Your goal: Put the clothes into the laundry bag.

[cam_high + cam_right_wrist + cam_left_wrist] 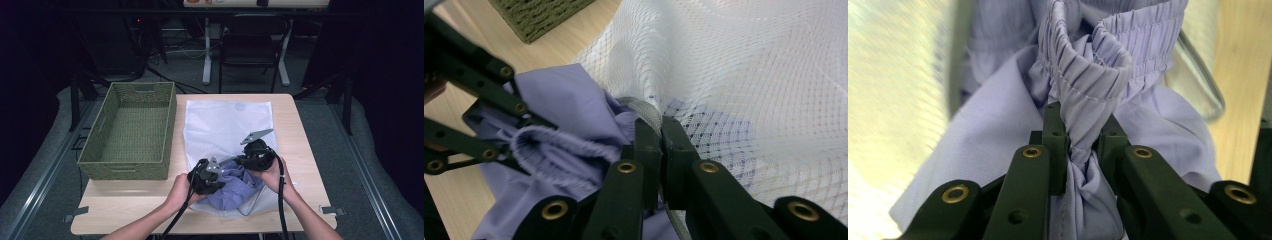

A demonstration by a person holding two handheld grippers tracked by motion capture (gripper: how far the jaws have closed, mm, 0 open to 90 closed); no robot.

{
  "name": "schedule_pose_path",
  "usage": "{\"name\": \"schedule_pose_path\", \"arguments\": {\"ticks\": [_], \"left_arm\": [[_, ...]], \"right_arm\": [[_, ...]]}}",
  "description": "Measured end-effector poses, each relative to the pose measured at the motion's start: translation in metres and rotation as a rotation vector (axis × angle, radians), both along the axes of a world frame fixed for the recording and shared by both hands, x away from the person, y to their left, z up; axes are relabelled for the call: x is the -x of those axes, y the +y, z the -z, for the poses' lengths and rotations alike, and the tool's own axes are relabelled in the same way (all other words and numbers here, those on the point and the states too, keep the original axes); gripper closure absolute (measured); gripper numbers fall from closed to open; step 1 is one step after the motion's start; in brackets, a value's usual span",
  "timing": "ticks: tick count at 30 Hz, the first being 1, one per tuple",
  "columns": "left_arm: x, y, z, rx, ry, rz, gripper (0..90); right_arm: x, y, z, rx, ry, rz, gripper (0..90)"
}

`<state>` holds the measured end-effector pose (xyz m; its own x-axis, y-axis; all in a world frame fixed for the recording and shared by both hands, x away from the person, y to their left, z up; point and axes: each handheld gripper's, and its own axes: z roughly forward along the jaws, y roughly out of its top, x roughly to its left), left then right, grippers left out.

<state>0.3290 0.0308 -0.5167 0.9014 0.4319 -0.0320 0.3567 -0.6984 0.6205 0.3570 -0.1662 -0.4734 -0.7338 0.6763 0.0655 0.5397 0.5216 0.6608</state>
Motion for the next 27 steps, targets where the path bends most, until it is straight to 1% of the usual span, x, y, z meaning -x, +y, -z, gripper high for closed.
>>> {"name": "schedule_pose_path", "arguments": {"ticks": [1,2,3,4,5,6,7,8,9,11,12,13,15,16,17,18,23,27], "left_arm": [[0.000,0.000,0.000,0.000,0.000,0.000,80.1],[-0.003,-0.004,-0.002,0.009,-0.006,-0.011,80.1],[-0.005,-0.006,-0.002,0.006,-0.007,-0.014,79.7],[-0.007,-0.009,-0.001,0.006,-0.004,-0.018,79.7],[-0.009,-0.012,0.002,0.005,0.008,-0.020,79.3],[-0.011,-0.015,0.007,-0.008,0.020,-0.014,78.5],[-0.012,-0.017,0.011,-0.015,0.021,-0.017,77.5],[-0.014,-0.018,0.016,-0.017,0.030,-0.012,76.4],[-0.014,-0.018,0.019,-0.019,0.038,-0.007,73.3],[-0.015,-0.017,0.023,-0.017,0.035,-0.009,71.7],[-0.014,-0.015,0.023,-0.017,0.036,-0.010,67.2],[-0.015,-0.014,0.023,-0.019,0.035,0.001,67.2],[-0.014,-0.013,0.021,-0.010,0.030,-0.008,62.3],[-0.013,-0.012,0.020,-0.016,0.022,-0.003,59.7],[-0.013,-0.012,0.019,-0.017,0.021,-0.002,52.3],[-0.013,-0.011,0.017,-0.023,0.016,-0.004,52.3],[-0.010,-0.003,0.011,-0.014,0.013,-0.011,35.2],[-0.005,0.004,0.003,-0.007,-0.004,-0.014,24.8]], "right_arm": [[0.000,0.000,0.000,0.000,0.000,0.000,87.8],[0.001,0.000,-0.001,0.001,-0.005,0.000,87.8],[0.002,0.001,-0.002,-0.002,-0.015,-0.003,87.8],[0.002,0.001,-0.002,-0.002,-0.015,-0.003,87.8],[0.002,0.002,-0.002,-0.001,-0.017,-0.001,87.8],[0.003,0.002,-0.002,0.001,-0.012,0.003,87.8],[0.002,0.002,-0.001,0.003,-0.011,-0.002,87.8],[0.002,0.002,0.000,0.005,-0.008,-0.001,87.8],[0.001,0.002,0.004,0.011,0.002,0.000,87.8],[0.000,0.002,0.005,0.014,0.009,0.001,87.8],[-0.001,0.001,0.007,0.021,0.010,0.000,87.8],[-0.001,0.001,0.007,0.021,0.010,0.000,87.8],[-0.001,0.000,0.008,0.025,0.014,0.004,87.8],[-0.001,0.000,0.008,0.024,0.015,0.008,87.8],[-0.001,-0.001,0.009,0.025,0.017,0.008,87.8],[-0.001,-0.001,0.009,0.025,0.017,0.008,87.8],[-0.003,-0.003,0.012,0.030,0.020,0.008,87.7],[-0.003,-0.004,0.013,0.034,0.024,0.009,87.7]]}}
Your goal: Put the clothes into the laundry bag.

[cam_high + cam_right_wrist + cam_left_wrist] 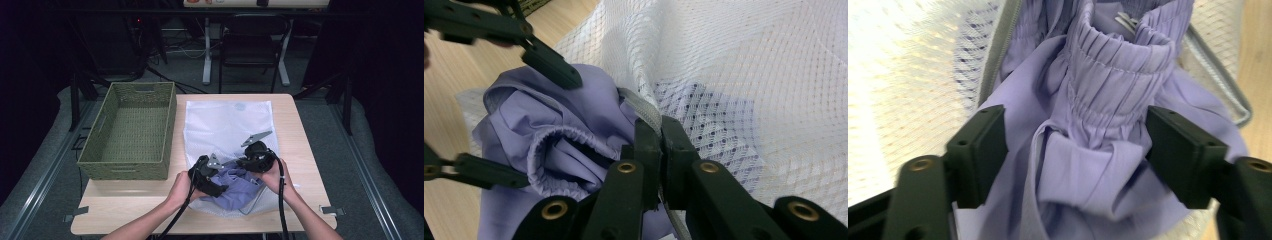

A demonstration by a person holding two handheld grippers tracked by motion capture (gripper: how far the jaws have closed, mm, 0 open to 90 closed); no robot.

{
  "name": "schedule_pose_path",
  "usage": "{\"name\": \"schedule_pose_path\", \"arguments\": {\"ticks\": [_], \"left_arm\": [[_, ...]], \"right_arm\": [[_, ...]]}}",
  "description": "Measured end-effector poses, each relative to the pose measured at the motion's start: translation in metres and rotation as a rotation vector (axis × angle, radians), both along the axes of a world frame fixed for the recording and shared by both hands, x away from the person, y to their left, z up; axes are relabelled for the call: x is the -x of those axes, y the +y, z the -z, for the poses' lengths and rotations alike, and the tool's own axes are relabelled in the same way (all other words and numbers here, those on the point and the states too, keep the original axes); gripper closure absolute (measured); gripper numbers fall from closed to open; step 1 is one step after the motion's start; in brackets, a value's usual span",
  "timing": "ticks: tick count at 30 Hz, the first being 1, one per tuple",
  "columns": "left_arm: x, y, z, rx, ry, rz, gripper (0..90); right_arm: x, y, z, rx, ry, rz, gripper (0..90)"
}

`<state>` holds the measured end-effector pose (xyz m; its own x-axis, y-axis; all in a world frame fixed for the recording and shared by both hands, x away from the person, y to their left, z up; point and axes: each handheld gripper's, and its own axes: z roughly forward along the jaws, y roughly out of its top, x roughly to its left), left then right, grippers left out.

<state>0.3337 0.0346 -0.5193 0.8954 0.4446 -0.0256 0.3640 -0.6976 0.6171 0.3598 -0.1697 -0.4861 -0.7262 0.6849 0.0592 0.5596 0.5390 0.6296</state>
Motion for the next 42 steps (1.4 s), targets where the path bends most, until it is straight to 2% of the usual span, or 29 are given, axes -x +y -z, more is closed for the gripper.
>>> {"name": "schedule_pose_path", "arguments": {"ticks": [1,7,8,11,14,15,17,18,21,28,29,30,32,35,42], "left_arm": [[0.004,0.003,-0.004,0.009,-0.017,-0.009,20.8],[0.011,0.002,-0.009,0.018,-0.022,0.003,15.6],[0.012,0.001,-0.010,0.011,-0.023,0.009,15.2],[0.015,-0.008,-0.007,-0.013,0.010,0.039,10.1],[0.015,-0.019,-0.003,-0.020,0.015,0.060,9.8],[0.015,-0.022,-0.001,-0.025,0.005,0.063,11.1],[0.015,-0.026,0.003,-0.036,-0.008,0.074,25.5],[0.015,-0.029,0.005,-0.048,-0.008,0.073,25.5],[0.014,-0.034,0.013,-0.068,-0.007,0.075,42.6],[0.006,-0.033,0.027,-0.070,0.007,0.046,76.1],[0.006,-0.032,0.028,-0.065,0.004,0.045,76.1],[0.006,-0.032,0.028,-0.063,-0.004,0.042,80.5],[0.008,-0.031,0.026,-0.067,-0.033,0.034,81.4],[0.007,-0.031,0.022,-0.062,-0.040,0.027,81.6],[-0.008,-0.026,0.003,0.001,-0.050,-0.043,81.5]], "right_arm": [[0.000,0.000,-0.001,-0.001,-0.003,-0.002,87.7],[-0.001,0.000,-0.002,-0.001,-0.002,0.000,87.8],[0.000,0.000,-0.002,0.001,-0.003,0.000,87.7],[0.000,0.001,-0.001,0.000,-0.002,-0.007,87.7],[0.000,0.001,0.000,0.003,0.007,-0.007,87.7],[-0.001,0.002,0.001,0.003,0.008,-0.006,87.7],[-0.002,0.003,0.002,0.008,0.009,-0.012,87.7],[-0.002,0.003,0.002,0.008,0.009,-0.012,87.7],[0.000,0.004,0.003,0.011,0.021,-0.004,87.7],[0.000,0.005,0.005,0.018,0.021,-0.016,87.8],[0.000,0.005,0.005,0.018,0.021,-0.016,87.8],[0.001,0.006,0.004,0.019,0.018,-0.014,87.7],[0.003,0.006,0.002,0.014,0.014,-0.015,87.7],[0.004,0.005,0.000,0.009,0.002,-0.017,87.7],[0.005,0.003,-0.010,-0.015,-0.022,-0.013,87.7]]}}
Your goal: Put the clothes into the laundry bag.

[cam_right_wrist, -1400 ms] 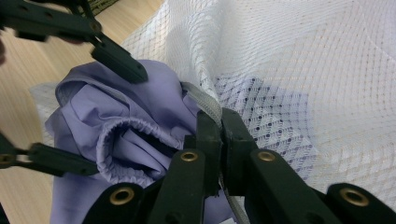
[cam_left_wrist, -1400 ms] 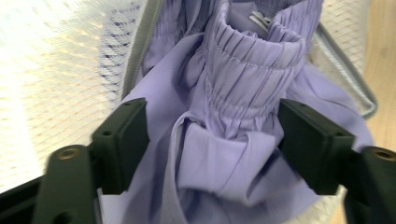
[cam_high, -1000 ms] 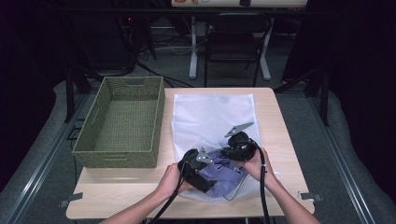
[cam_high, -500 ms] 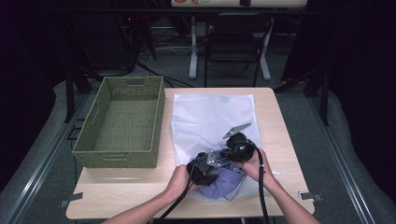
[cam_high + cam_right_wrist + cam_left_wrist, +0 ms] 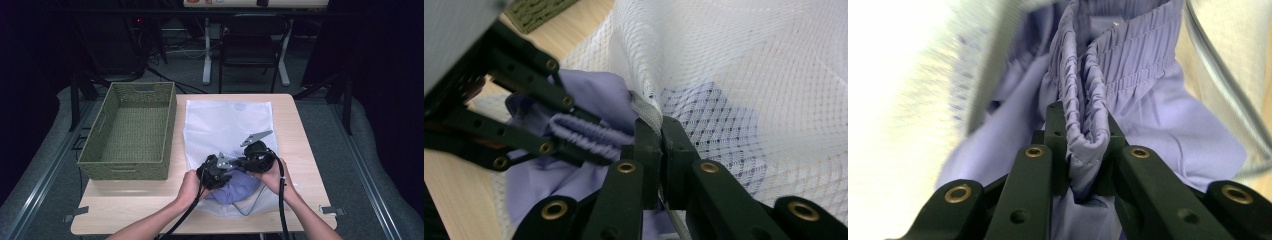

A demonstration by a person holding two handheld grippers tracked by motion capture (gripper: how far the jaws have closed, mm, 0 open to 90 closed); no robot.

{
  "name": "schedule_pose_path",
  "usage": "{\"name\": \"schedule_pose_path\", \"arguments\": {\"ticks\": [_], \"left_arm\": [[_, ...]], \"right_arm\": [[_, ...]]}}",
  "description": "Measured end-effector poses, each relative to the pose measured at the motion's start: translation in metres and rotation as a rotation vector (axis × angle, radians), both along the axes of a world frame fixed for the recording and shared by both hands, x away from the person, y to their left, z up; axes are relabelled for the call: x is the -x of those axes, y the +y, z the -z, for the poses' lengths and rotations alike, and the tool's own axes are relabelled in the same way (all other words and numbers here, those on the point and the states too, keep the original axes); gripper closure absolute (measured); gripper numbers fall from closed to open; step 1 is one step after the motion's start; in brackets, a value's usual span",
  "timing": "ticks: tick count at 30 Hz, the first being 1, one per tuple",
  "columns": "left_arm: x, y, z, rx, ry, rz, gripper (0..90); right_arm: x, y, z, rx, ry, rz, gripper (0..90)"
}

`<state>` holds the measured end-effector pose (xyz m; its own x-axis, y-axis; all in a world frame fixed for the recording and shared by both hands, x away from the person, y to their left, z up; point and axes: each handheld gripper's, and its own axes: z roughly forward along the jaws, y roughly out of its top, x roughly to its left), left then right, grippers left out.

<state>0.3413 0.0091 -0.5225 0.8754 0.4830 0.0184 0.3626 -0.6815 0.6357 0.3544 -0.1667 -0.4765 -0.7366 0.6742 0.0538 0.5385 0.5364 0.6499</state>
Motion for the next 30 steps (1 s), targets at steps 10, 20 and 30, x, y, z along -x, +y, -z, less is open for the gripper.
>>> {"name": "schedule_pose_path", "arguments": {"ticks": [10,20,30], "left_arm": [[-0.008,-0.003,0.021,-0.009,0.040,0.003,71.9],[0.004,0.013,-0.006,-0.005,-0.004,0.017,27.7],[0.015,0.030,-0.016,-0.004,-0.003,0.002,18.4]], "right_arm": [[0.000,0.002,0.004,0.004,0.018,-0.005,87.6],[-0.001,-0.001,0.005,0.013,0.008,-0.005,87.6],[-0.001,0.000,0.005,0.015,0.009,-0.003,87.6]]}}
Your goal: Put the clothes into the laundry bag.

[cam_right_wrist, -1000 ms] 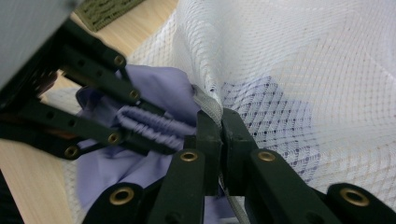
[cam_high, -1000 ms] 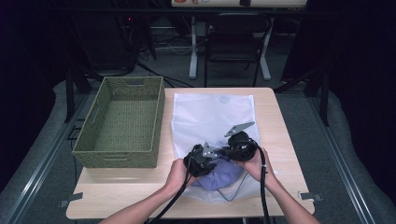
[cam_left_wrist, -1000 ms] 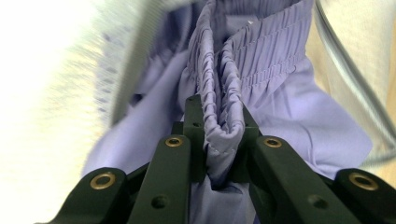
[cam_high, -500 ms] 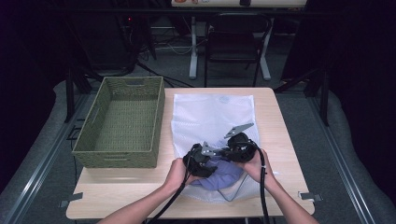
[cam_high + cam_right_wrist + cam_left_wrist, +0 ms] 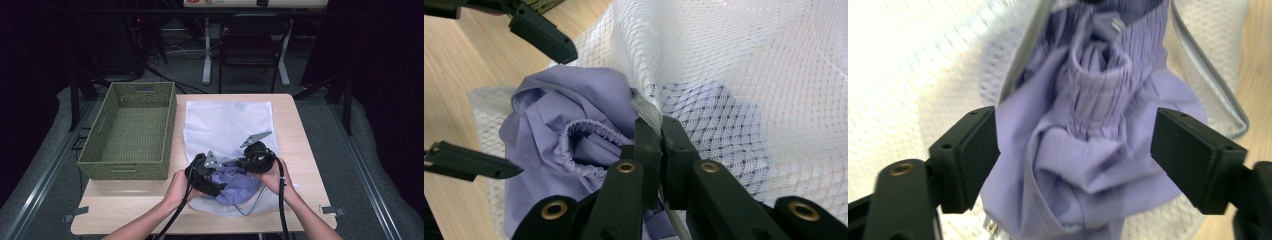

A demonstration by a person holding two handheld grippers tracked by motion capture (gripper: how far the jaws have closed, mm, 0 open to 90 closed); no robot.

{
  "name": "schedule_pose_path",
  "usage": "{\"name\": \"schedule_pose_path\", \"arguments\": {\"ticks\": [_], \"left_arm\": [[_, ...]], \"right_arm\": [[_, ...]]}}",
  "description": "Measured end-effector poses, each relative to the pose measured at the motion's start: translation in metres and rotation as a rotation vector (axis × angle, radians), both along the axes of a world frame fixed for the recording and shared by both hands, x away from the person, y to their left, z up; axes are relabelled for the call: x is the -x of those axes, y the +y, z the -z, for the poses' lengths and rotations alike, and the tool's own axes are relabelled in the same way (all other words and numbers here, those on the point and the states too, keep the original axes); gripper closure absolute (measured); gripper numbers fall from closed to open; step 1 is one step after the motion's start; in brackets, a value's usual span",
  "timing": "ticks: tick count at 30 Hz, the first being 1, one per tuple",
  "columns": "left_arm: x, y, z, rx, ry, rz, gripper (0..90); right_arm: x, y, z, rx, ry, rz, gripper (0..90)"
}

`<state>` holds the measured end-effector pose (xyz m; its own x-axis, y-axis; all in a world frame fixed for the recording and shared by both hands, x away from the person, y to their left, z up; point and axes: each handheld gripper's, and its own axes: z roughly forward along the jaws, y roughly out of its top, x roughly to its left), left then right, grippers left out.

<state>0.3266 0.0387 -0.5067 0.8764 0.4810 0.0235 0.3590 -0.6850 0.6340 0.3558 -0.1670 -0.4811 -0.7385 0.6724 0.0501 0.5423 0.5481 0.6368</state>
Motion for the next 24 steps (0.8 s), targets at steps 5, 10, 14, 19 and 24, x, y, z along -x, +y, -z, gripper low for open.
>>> {"name": "schedule_pose_path", "arguments": {"ticks": [5,10,14,19,24], "left_arm": [[0.006,-0.011,0.019,-0.071,0.049,0.023,24.8],[0.005,-0.019,0.033,-0.095,0.054,0.029,43.3],[0.001,-0.019,0.042,-0.077,0.063,0.013,62.6],[-0.005,-0.020,0.040,-0.035,0.074,0.001,77.0],[-0.009,-0.027,0.035,0.045,0.069,-0.029,78.3]], "right_arm": [[0.001,0.000,0.000,0.000,-0.002,-0.001,87.6],[-0.001,0.000,0.001,0.002,0.008,-0.005,87.6],[0.000,0.002,0.002,0.007,0.005,-0.011,87.6],[0.002,0.003,-0.001,0.001,-0.001,-0.014,87.6],[0.004,0.002,-0.006,-0.010,-0.016,-0.015,87.6]]}}
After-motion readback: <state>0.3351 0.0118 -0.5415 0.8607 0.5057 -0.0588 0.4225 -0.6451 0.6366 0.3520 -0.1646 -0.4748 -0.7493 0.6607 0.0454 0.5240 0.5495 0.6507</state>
